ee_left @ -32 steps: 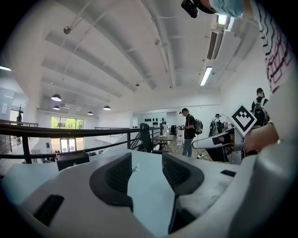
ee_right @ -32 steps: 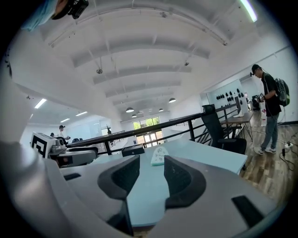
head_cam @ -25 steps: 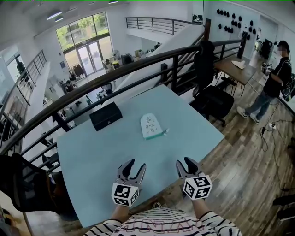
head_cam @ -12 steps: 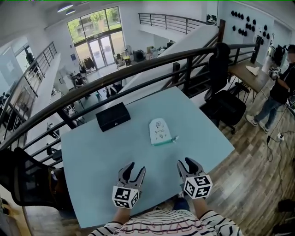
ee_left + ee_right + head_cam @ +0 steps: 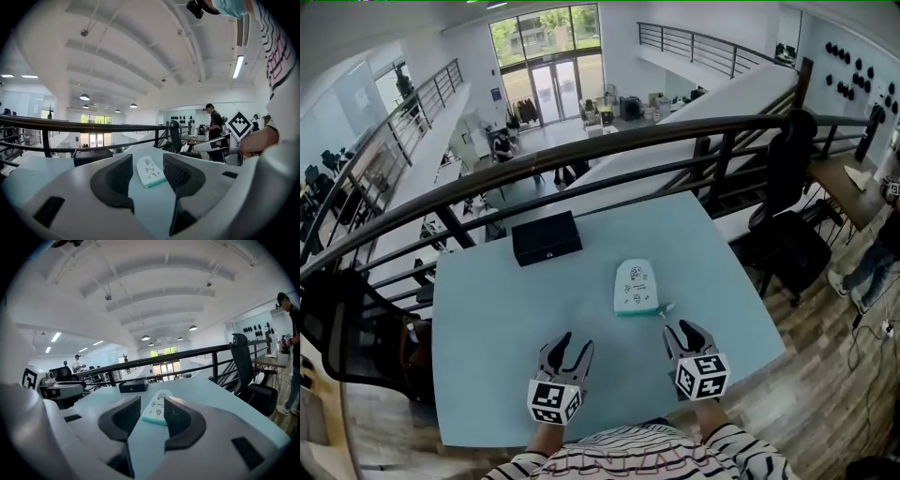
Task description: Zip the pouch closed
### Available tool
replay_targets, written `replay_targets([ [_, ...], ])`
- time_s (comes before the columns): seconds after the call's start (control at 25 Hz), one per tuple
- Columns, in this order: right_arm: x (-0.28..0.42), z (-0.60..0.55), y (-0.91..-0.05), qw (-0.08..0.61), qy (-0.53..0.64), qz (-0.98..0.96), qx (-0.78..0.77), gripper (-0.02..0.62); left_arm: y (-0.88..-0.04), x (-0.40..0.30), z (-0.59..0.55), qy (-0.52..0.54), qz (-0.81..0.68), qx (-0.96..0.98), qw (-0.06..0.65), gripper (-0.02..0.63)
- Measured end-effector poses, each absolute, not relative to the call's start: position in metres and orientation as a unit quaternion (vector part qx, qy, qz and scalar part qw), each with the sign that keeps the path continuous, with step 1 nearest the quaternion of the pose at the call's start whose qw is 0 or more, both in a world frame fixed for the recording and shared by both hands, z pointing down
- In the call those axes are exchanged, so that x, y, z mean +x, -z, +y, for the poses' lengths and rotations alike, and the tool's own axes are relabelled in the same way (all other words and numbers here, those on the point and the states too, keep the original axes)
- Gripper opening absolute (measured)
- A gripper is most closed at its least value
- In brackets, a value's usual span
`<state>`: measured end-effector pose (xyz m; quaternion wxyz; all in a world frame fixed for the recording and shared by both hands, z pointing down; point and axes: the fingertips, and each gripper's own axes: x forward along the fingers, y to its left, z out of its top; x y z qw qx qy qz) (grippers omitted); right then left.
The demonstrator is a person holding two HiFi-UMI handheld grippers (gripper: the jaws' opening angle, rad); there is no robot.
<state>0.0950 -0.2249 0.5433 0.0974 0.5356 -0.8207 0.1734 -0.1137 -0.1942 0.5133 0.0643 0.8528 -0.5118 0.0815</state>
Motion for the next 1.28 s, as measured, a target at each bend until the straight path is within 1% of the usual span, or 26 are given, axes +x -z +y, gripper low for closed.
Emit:
replay_targets([
  [0.36,0.129,-0.287,-0.570,0.137,-0.154,-0.841,0.500,0.158,-0.531,-0.080,-0.221,-0.100,-0.540,0.833,0.068,0.182],
  [0.68,0.146,-0.318,-0.613,0.215,-0.128,-0.861,0.443,0.158,-0.542,-0.056,-0.234,-0.111,-0.559,0.818,0.082,0.182],
  [1.0,0.149,-0.346,-0.675,0.320,-0.095,-0.871,0.361,0.158,-0.560,-0.040,-0.230,-0.123,-0.576,0.802,0.104,0.181],
  [1.28,0.135,-0.351,-0.707,0.353,-0.085,-0.895,0.259,0.158,-0.570,-0.042,-0.224,-0.125,-0.598,0.782,0.124,0.181],
])
